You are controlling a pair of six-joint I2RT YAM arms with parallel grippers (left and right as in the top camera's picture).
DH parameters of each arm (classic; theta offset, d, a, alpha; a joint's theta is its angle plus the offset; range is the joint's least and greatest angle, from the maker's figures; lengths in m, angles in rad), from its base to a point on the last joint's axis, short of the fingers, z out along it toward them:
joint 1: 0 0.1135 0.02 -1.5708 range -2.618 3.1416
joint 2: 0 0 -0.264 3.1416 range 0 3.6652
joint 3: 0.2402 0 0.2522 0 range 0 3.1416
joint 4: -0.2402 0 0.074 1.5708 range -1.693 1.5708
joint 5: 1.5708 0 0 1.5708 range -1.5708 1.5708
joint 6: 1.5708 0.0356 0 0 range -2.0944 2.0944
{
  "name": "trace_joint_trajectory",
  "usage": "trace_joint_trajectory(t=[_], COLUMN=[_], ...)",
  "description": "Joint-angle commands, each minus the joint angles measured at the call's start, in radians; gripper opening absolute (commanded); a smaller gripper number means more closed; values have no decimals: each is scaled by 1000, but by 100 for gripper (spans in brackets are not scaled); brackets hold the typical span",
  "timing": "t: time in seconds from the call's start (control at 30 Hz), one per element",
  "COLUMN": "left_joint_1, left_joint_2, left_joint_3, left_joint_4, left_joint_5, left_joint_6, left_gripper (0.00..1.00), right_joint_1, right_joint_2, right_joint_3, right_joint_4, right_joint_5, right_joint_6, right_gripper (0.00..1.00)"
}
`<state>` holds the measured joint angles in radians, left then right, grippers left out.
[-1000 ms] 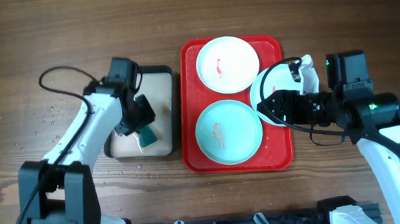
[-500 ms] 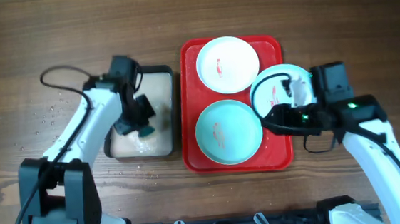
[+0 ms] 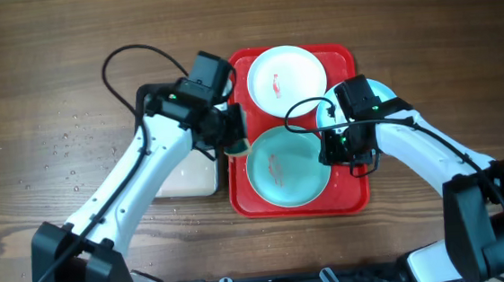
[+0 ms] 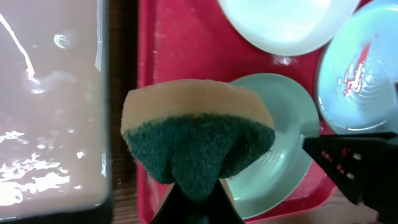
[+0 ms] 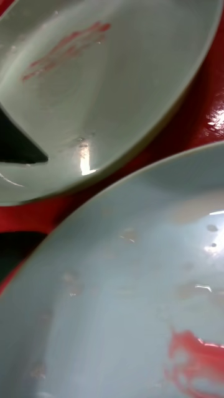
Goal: Clean dirty plates on tray and stack at the side
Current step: 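Scrub the lower light-blue plate with the sponge in the left gripper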
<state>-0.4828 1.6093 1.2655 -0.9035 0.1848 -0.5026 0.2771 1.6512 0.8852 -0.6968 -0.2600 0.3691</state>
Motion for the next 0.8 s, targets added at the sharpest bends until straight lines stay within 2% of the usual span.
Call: trace_joint_trajectory(t=[0.0, 0.03, 0.1, 0.2, 0.27, 0.33, 0.4, 0.53, 0.6, 0.7, 0.77], left_joint_1=[-45, -62, -92, -152, -198, -228, -231, -211, -192, -150, -125], left_joint_2=[53, 74, 106, 169, 223, 288, 339, 376, 373, 373, 373], left_joint_3=[-40, -55, -73, -87, -89, -89, -89, -89, -85, -84, -84], left_joint_4=[82, 105, 138, 233, 287, 297, 294, 227, 157, 103, 120], left_joint_5=[9, 13, 35, 107, 88, 42, -7, -305, -446, -458, -386], left_joint_6=[-106, -126, -151, -159, -175, -238, -239, -248, -294, -310, -294], left_gripper=[4, 4, 4, 4, 4, 4, 4, 4, 4, 4, 4], right_joint_1=[4, 4, 4, 4, 4, 4, 4, 4, 4, 4, 4], right_joint_2=[55, 66, 69, 68, 68, 68, 68, 68, 69, 68, 68], right_joint_3=[-11, -19, -24, -24, -24, -24, -24, -24, -24, -24, -24], right_joint_4=[37, 53, 54, 60, 60, 56, 57, 51, 48, 49, 48], right_joint_5=[17, 17, 8, 10, 10, 10, 10, 10, 10, 10, 10], right_joint_6=[29, 40, 61, 60, 60, 61, 61, 60, 60, 60, 50], right_gripper=[17, 10, 5, 4, 4, 4, 4, 4, 4, 4, 4])
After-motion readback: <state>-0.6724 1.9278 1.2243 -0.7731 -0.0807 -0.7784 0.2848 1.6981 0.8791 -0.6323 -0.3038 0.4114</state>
